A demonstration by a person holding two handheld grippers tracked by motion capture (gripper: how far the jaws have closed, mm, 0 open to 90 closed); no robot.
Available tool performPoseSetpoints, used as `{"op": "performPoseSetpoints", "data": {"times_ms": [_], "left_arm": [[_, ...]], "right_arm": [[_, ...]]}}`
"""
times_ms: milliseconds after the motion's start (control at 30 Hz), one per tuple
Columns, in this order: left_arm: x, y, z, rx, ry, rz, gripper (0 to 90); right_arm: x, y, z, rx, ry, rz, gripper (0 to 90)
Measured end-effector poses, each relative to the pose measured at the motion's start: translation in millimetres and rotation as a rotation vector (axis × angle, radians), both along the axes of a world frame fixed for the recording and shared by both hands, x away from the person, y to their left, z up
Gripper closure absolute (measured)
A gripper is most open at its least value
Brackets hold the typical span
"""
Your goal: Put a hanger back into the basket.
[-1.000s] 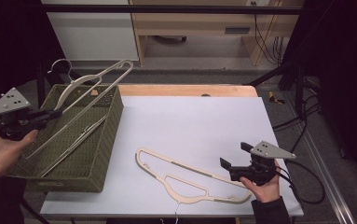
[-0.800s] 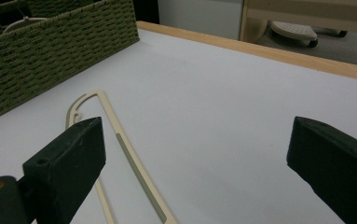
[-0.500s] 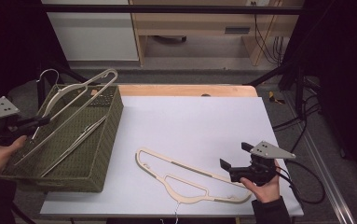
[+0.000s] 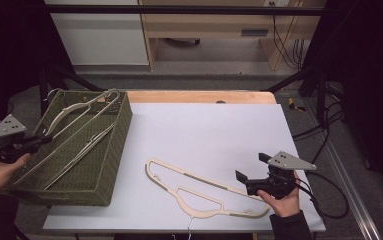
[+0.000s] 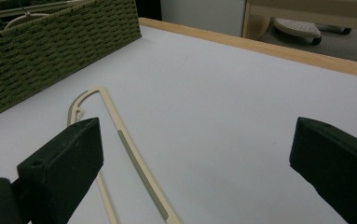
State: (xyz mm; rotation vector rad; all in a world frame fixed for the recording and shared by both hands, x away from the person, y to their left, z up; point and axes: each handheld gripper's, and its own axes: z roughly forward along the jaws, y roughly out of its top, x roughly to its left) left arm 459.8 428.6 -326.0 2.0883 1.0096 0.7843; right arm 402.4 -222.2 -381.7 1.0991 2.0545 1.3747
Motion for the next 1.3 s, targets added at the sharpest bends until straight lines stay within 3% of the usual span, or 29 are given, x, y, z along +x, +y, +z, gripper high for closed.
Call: {"op": "performPoseSetpoints", "data": {"times_ms": [400,533,567,767,1000,1200,1300], "left_arm": [[7.0,-3.4,-37.5,0.018,0.035,0.003,86.4],[9.3,-5.9,-48.2,0.056,0.062,0.003,86.4],[10.3,-6.9,-48.2,0.075,0.072,0.0,86.4],[13.3,-10.7,-49.7,0.09,0.096,-0.01,86.1],[19.4,-14.8,-53.4,0.129,0.202,-0.003,85.0],[22.0,-19.1,-56.1,0.171,0.245,-0.036,81.7],[22.3,-21.4,-57.4,0.168,0.257,-0.062,78.7]], "right_arm": [[0.3,0.9,-0.5,-0.001,0.003,-0.002,3.3],[0.3,0.8,-0.5,0.0,0.003,-0.002,3.6],[0.2,1.1,-0.5,0.003,0.004,-0.002,3.6],[0.0,0.6,-0.3,0.002,0.003,0.001,3.9],[0.5,1.6,-1.1,-0.001,0.002,0.005,4.0],[0.1,1.7,-0.8,0.001,0.002,0.007,4.3],[-0.2,2.3,-0.6,0.003,0.004,0.01,4.3]]}}
